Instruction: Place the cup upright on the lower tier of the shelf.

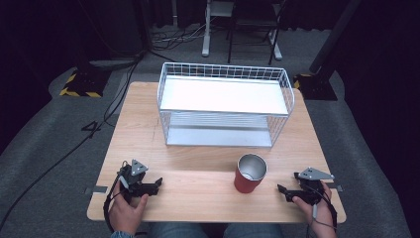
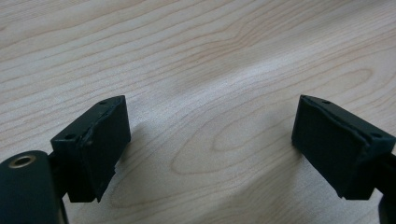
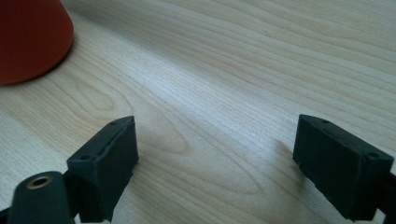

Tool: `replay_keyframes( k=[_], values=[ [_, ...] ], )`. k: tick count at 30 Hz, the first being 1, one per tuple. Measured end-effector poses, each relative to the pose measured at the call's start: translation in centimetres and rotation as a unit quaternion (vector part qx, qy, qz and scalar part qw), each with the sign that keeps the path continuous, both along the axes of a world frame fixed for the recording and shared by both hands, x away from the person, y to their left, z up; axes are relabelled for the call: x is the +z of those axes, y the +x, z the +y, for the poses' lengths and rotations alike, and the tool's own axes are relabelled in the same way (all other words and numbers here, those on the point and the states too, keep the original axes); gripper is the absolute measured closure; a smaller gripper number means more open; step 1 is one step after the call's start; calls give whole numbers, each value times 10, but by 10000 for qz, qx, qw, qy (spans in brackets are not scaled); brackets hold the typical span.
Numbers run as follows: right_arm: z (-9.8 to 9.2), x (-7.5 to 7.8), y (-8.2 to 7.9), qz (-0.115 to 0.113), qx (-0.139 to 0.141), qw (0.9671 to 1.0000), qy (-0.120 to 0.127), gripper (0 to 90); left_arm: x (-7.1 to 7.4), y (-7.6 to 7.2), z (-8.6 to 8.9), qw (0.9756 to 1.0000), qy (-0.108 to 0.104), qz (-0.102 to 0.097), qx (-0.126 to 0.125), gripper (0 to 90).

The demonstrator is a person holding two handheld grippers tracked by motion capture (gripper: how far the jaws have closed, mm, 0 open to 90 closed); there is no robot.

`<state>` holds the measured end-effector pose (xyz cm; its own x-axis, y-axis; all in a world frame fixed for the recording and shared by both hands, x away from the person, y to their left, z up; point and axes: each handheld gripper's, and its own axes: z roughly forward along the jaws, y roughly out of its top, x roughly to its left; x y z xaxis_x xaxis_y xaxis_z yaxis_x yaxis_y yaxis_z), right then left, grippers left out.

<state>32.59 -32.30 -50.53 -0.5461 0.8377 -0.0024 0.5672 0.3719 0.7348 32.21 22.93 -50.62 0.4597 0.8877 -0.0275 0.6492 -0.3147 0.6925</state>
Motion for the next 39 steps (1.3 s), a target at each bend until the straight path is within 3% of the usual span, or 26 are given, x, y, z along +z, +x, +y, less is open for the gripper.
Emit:
replay_keyframes(
  k=[25,39],
  values=[
    [-1,0,-1,-8,-54,10000,44,155,0,0,0,10000,-2,20,-5,117],
    [7,12,-9,-124,216,9988,427,161,0,1,0,10000,-4,8,-8,117]
  ],
)
